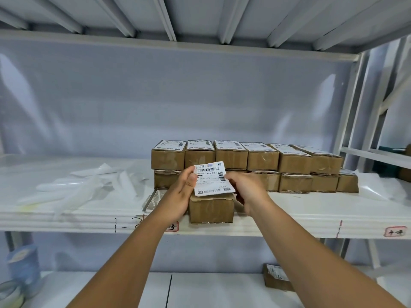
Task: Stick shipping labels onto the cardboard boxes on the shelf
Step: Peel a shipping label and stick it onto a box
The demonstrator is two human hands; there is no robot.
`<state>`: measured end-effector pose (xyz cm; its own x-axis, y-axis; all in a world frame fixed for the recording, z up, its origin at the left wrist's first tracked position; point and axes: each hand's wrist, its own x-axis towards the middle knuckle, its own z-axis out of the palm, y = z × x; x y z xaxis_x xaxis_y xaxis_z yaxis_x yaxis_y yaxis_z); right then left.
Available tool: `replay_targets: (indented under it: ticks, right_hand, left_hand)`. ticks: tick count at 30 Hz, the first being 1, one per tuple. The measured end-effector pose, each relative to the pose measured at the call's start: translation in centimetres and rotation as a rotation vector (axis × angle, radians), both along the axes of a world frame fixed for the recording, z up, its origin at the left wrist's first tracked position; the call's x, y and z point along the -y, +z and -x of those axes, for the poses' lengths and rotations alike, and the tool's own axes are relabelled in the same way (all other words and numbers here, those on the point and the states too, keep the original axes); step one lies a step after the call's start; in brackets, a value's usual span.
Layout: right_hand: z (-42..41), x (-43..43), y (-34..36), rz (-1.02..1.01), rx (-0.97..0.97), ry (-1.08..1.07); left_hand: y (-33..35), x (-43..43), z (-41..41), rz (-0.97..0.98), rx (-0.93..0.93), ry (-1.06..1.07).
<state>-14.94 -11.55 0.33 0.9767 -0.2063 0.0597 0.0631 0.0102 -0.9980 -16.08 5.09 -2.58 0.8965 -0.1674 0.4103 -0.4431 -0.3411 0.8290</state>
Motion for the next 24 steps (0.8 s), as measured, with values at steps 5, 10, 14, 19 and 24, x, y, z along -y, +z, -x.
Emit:
replay_targets:
  ticks: [5, 10, 14, 19, 24]
  right_hand:
    - [0.3, 0.0, 0.4, -0.001, -0.031, -0.006]
    - [1.0, -0.3, 0.7, 0.048, -0.003, 0.004]
    - [1.3, -0.5, 1.0, 0.061, 0.006, -0.013]
    - [1.5, -0.7, 1.0, 0.050, -0.003, -0.041]
    - [1.3, -0.7, 0.9, 0.047, -0.007, -0.046]
  left_hand:
    - [-0.2, -0.1, -0.2, -0.002, 0.010, -0.001]
    - [-0.4, -0.3, -0.5, -0.016, 0.004, -0.001]
    - [-0.5, -0.3, -0.6, -0.017, 0.001, 0.004]
    - [-0.3, -0.2, -0.3, -0.018, 0.001, 0.017]
    - [-0.1, 0.0, 0.1, -0.019, 0.002, 0.024]
